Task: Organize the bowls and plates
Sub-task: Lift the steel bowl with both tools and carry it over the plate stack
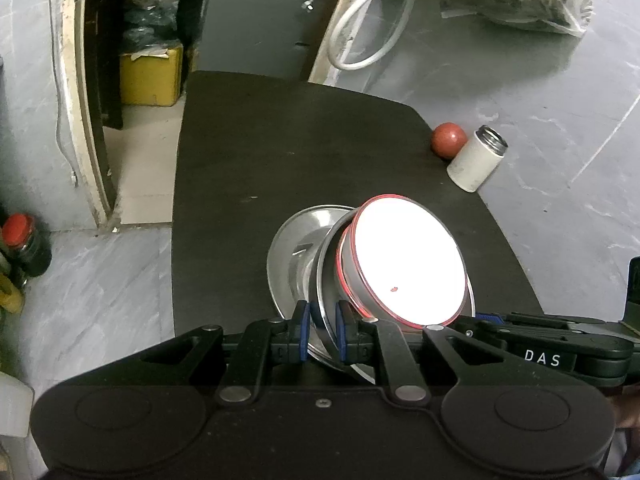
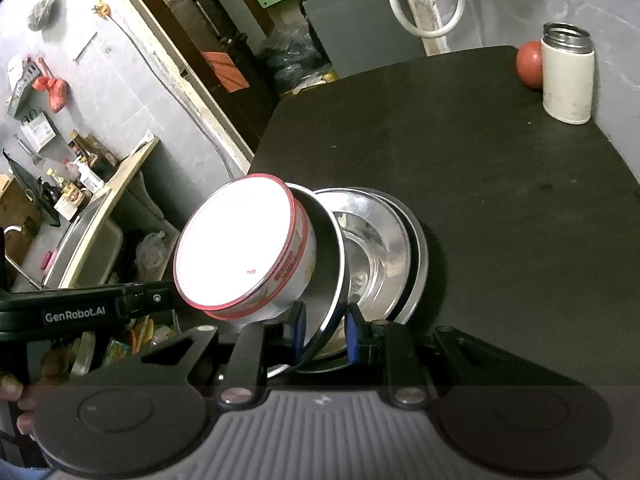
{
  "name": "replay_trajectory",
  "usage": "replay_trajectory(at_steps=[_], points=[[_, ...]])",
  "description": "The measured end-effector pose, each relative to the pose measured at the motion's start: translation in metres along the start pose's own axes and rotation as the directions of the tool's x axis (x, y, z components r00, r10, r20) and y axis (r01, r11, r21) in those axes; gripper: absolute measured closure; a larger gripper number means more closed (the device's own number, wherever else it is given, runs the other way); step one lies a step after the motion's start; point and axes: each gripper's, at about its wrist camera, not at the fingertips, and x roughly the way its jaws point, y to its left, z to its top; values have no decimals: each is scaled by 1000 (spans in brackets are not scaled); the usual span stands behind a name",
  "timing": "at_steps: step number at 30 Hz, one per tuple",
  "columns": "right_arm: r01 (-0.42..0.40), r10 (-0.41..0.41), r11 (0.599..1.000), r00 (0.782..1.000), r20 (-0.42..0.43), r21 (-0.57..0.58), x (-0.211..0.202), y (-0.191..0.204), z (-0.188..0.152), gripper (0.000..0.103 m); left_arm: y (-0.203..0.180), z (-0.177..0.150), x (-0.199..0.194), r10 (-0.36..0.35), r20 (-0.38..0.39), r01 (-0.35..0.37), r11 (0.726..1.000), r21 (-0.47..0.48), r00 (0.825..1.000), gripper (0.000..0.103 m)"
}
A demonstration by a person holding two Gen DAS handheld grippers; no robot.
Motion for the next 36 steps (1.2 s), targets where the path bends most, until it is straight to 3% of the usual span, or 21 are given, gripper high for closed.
replay_trajectory(at_steps=[22,36], points=[[4,-3,999,999,-32,40,32,-14,28,80,5,23,34,55,-43,-55,998,5,998,90],[12,-10,999,999,-38,43,41,-12,29,80,6,28,48,74,-68,-74,997,-2,995,91]])
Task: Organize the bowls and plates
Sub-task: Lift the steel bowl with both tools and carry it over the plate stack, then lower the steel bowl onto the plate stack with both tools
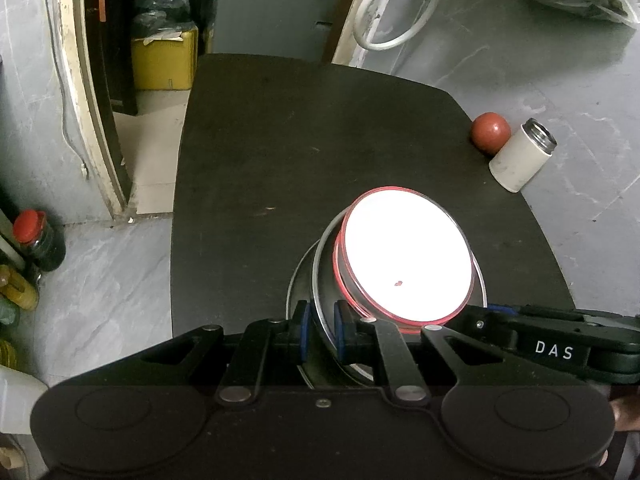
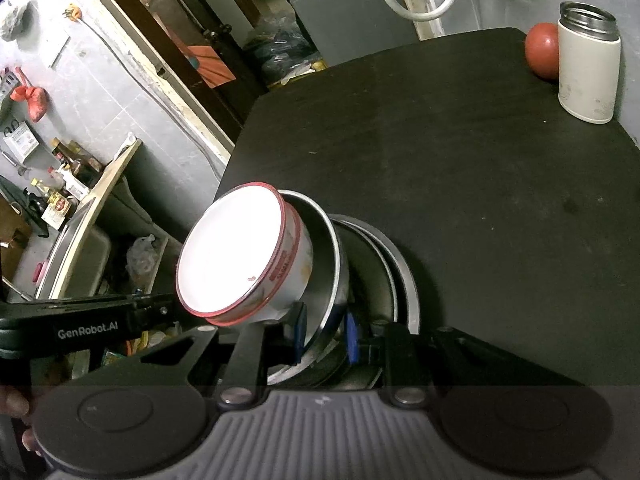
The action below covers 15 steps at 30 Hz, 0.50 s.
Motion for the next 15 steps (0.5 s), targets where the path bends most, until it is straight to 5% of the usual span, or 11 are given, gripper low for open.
replay_trajectory(at_steps=[15], points=[[-3,3,1000,1000,-5,16,-2,1,-1,80,-2,1,0,5,5,-5,1000,14,1000,91]])
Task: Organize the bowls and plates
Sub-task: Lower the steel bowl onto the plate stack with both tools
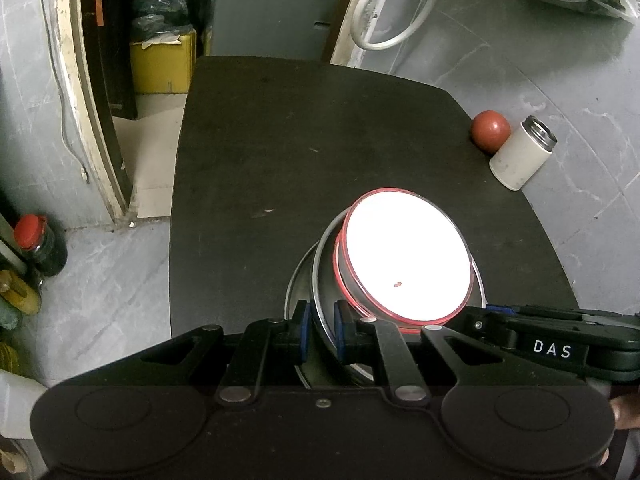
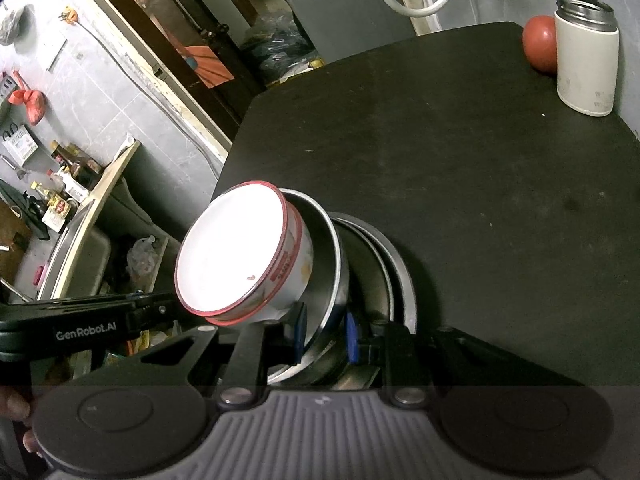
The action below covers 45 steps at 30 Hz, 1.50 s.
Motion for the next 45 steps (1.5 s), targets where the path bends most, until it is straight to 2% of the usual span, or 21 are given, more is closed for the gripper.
replay_trajectory(at_steps=[45], points=[[9,-11,999,999,30,50,-8,-7,-9,80,-7,-4,0,-15,-21,16,999,41,1000,91]])
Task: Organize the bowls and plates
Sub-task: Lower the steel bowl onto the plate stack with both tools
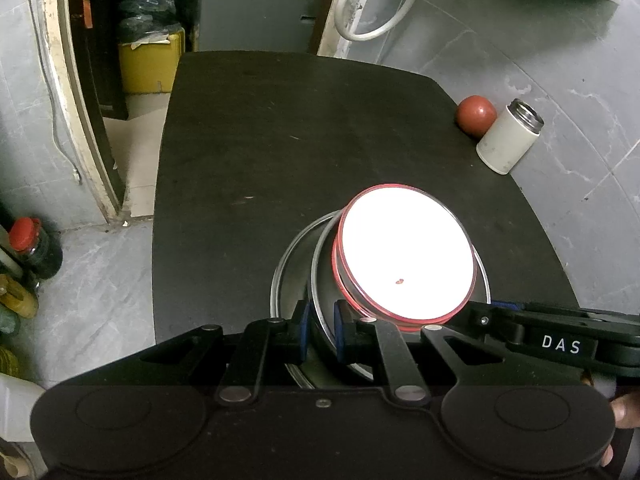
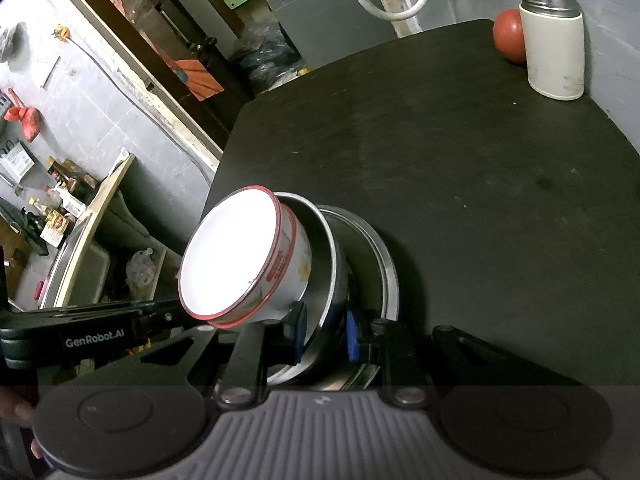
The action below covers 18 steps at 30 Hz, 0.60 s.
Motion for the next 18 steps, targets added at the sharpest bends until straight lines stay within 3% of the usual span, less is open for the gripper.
replay_trajectory(at_steps=[13,18], points=[[35,-34,999,999,20,-20,-2,9,-6,78,-8,-2,-4,41,16,-41,999,24,999,90],[63,-62,997,998,28,-39,-4,16,-8,77,-10,-2,-5,53,20,-54,998,17,998,84]])
